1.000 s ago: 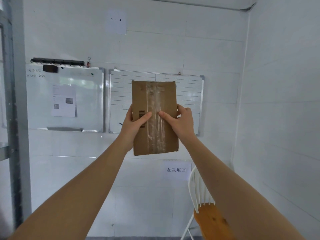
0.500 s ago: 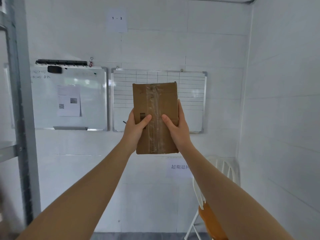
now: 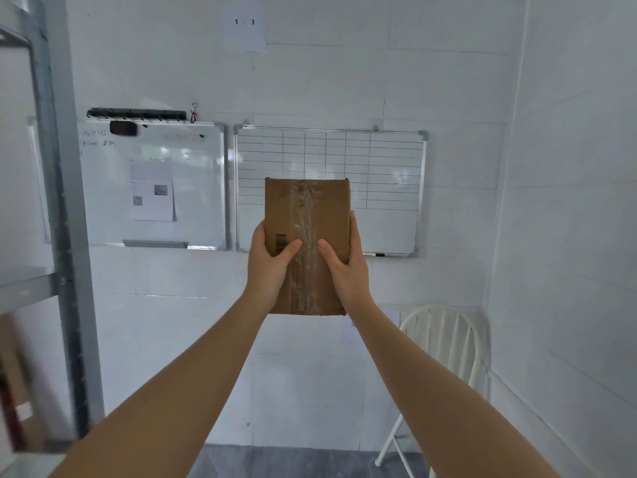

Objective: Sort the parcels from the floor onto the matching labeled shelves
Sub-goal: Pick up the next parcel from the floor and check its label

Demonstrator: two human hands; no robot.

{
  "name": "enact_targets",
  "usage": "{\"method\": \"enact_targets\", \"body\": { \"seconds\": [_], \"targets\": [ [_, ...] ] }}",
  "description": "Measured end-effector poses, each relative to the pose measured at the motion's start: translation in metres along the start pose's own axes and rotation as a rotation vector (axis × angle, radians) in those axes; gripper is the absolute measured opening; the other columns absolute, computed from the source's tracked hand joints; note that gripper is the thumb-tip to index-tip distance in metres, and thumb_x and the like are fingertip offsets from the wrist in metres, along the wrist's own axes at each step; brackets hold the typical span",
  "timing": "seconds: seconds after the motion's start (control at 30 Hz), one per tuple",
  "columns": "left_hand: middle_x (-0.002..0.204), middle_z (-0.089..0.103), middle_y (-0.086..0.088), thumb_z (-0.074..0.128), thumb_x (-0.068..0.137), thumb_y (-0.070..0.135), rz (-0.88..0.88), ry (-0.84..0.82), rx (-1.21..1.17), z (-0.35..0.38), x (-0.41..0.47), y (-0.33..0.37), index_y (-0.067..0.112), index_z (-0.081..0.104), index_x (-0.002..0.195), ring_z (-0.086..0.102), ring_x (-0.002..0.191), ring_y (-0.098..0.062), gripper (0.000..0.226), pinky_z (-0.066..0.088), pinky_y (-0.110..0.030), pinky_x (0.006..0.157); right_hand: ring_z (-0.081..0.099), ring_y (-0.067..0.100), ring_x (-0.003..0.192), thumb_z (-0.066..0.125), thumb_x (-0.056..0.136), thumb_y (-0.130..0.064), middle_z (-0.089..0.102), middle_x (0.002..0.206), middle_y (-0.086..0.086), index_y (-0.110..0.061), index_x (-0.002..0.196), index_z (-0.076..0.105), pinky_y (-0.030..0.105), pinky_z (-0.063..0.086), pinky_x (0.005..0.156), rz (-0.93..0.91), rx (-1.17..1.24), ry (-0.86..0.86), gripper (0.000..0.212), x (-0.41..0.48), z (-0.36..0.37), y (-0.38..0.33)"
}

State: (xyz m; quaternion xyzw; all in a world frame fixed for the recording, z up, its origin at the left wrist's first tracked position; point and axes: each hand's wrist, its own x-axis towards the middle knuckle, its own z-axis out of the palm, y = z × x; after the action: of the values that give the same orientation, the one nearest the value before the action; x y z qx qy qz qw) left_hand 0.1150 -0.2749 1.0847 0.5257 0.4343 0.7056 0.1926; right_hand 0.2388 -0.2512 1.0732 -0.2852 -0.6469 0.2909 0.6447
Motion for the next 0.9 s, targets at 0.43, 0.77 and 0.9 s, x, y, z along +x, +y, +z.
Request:
{"method": "enact_targets", "body": {
  "seconds": [0.43, 0.77, 0.9],
  "targets": [
    [0.142, 0.039, -0.001, 0.084, 0.058, 0.032, 0.015, -0.075, 0.037, -0.023, 0.023, 0.004, 0.036, 0.017, 0.141, 0.045, 0.125, -0.024, 0.107, 0.046, -0.043, 0.096, 0.049, 0.012, 0.116, 0.069, 0.083, -0.029, 0.043, 0.134, -0.004, -0.028, 0.146, 0.025, 0.017, 0.045, 0.077, 0.079, 0.075, 0.001, 0.077, 0.017, -0.026, -0.003],
    [0.153, 0.019, -0.004, 0.06, 0.078, 0.041, 0.062, -0.102, -0.046, 0.006, 0.008, 0.013, 0.03, 0.018, 0.145, 0.028, 0.139, -0.025, 0.08, 0.03, -0.051, 0.111, 0.067, 0.009, 0.087, 0.078, 0.074, -0.03, 0.061, 0.101, -0.014, -0.03, 0.116, 0.041, 0.02, 0.057, 0.065, 0.126, 0.191, 0.129, 0.056, 0.021, -0.022, -0.003],
    [0.156, 0.019, -0.002, 0.06, 0.065, 0.059, -0.064, -0.175, -0.022, 0.009, 0.006, 0.018, 0.037, 0.006, 0.146, 0.033, 0.137, -0.026, 0.1, 0.038, -0.048, 0.107, 0.07, 0.016, 0.087, 0.077, 0.075, -0.031, 0.067, 0.105, 0.0, -0.024, 0.119, 0.044, 0.028, 0.06, 0.069, 0.095, 0.122, 0.177, 0.055, 0.019, -0.024, -0.006]
  ]
}}
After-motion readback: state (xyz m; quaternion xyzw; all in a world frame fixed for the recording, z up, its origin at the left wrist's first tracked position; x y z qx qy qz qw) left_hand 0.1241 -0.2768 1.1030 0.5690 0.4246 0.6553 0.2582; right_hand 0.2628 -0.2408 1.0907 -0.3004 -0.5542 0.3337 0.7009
